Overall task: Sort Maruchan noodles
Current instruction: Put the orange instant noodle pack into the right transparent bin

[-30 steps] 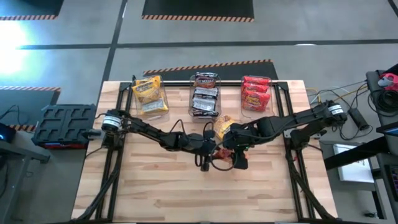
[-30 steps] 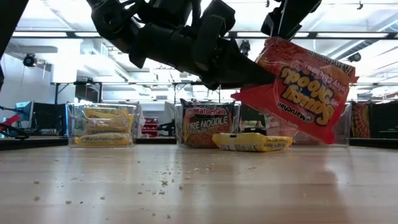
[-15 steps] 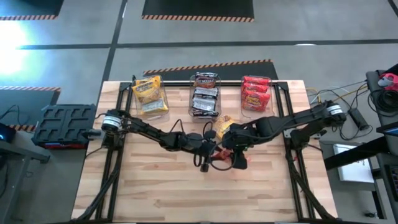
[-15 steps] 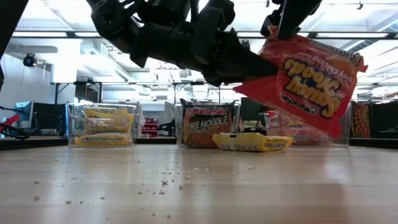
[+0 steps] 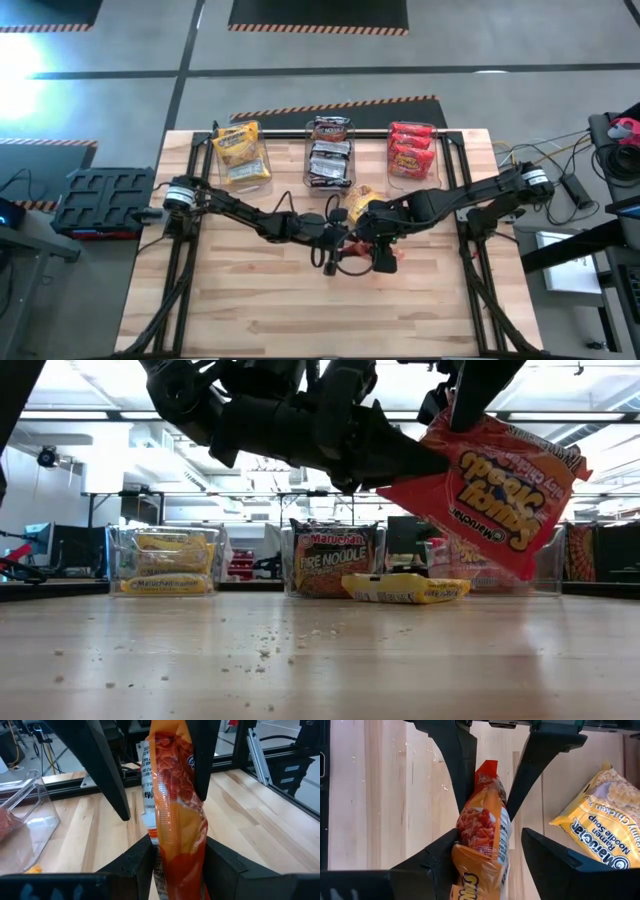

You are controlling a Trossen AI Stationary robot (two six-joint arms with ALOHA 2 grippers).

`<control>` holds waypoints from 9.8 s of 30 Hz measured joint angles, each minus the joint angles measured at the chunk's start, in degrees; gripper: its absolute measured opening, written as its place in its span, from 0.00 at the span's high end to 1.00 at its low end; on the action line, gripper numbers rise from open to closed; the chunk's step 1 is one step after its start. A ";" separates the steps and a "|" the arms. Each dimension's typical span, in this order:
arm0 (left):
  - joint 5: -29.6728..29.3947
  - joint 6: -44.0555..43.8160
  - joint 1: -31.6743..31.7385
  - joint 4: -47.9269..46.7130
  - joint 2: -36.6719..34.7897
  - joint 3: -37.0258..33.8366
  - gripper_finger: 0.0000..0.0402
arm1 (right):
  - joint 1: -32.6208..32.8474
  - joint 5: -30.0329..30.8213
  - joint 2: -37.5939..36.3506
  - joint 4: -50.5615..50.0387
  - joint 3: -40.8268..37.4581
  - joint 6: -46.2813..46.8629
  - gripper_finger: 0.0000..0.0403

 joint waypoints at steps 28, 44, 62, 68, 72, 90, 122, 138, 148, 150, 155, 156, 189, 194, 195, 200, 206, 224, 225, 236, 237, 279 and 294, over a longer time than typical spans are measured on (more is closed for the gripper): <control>-3.10 -5.21 -0.05 0.72 -0.96 0.13 0.56 | -0.02 0.68 -0.13 -6.34 -0.07 -0.37 0.74; -3.13 -8.01 -0.04 -3.81 -1.01 0.09 0.50 | -0.42 15.65 -4.62 -16.39 -0.07 1.03 0.74; -16.25 -12.59 -0.44 30.35 10.05 -0.44 0.50 | -0.61 46.51 -19.44 12.61 -7.62 -0.33 0.74; -16.69 -12.04 0.87 46.76 13.26 -0.98 0.50 | -0.62 48.19 -25.84 37.45 -16.18 -12.61 0.74; -17.03 -12.34 2.41 50.67 13.27 -1.07 0.50 | -0.66 46.42 -29.78 52.00 -23.10 -18.91 0.74; -15.30 -10.46 14.75 52.61 -6.78 -21.35 0.50 | -1.31 34.52 -39.82 77.30 -40.61 -24.92 0.74; 1.46 -10.58 11.73 52.53 -10.10 -24.12 0.41 | -4.23 14.12 -26.05 107.43 -47.08 -25.42 0.74; 7.52 -8.84 11.67 48.69 -10.12 -18.17 0.40 | -4.50 11.99 -24.20 107.86 -47.06 -24.59 0.74; 7.52 -12.05 11.65 46.93 -10.14 -18.01 0.44 | -4.50 12.05 -23.39 108.17 -47.04 -23.68 0.74; 7.54 -12.28 11.63 46.46 -10.16 -18.01 0.48 | -4.50 12.19 -23.42 108.17 -47.04 -23.28 0.74; 7.76 -12.56 11.63 45.90 -10.16 -18.04 0.61 | -4.50 12.59 -23.52 107.95 -47.04 -22.42 0.73; 7.89 -12.57 11.63 45.71 -10.16 -18.06 0.63 | -4.50 12.69 -23.54 107.71 -47.04 -22.38 0.72; 7.30 -12.11 11.82 39.92 -10.16 -18.28 0.69 | -4.50 15.00 -27.75 23.45 -12.92 -3.81 0.38; 7.43 -12.83 11.91 32.58 -10.16 -16.04 0.69 | -4.50 15.04 -27.59 15.66 -8.92 -0.87 0.39; 7.46 -12.69 11.91 31.49 -10.18 -15.38 0.69 | -4.50 15.03 -27.57 14.87 -8.73 -0.41 0.39; 8.93 -11.97 11.89 19.85 -10.19 -11.44 0.69 | -4.52 12.88 -27.56 13.39 -9.81 2.08 0.38; 8.94 -8.85 11.91 7.01 -10.19 -6.60 0.69 | -4.50 12.36 -27.59 9.09 -10.24 3.56 0.38; 8.55 -8.50 19.64 3.49 -0.85 4.44 0.69 | -4.50 23.51 -28.33 -16.23 -4.09 12.61 0.39; 8.95 -8.71 19.90 3.43 1.02 6.67 0.69 | -4.50 23.52 -28.33 -17.34 -4.11 13.72 0.40; 16.54 -7.96 24.12 -5.84 14.68 29.26 0.69 | -4.50 26.16 -28.48 -32.66 -4.42 26.52 0.41; 16.84 -7.74 24.43 -6.22 15.63 30.87 0.69 | -4.50 26.22 -28.48 -33.35 -4.44 27.15 0.41; 21.53 1.46 27.69 -42.86 33.97 67.49 0.69 | -4.50 27.54 -28.31 -30.71 -4.50 21.18 0.43; 21.51 -0.28 27.65 -44.99 33.97 67.49 0.69 | -4.50 27.52 -28.28 -29.53 -4.50 21.07 0.43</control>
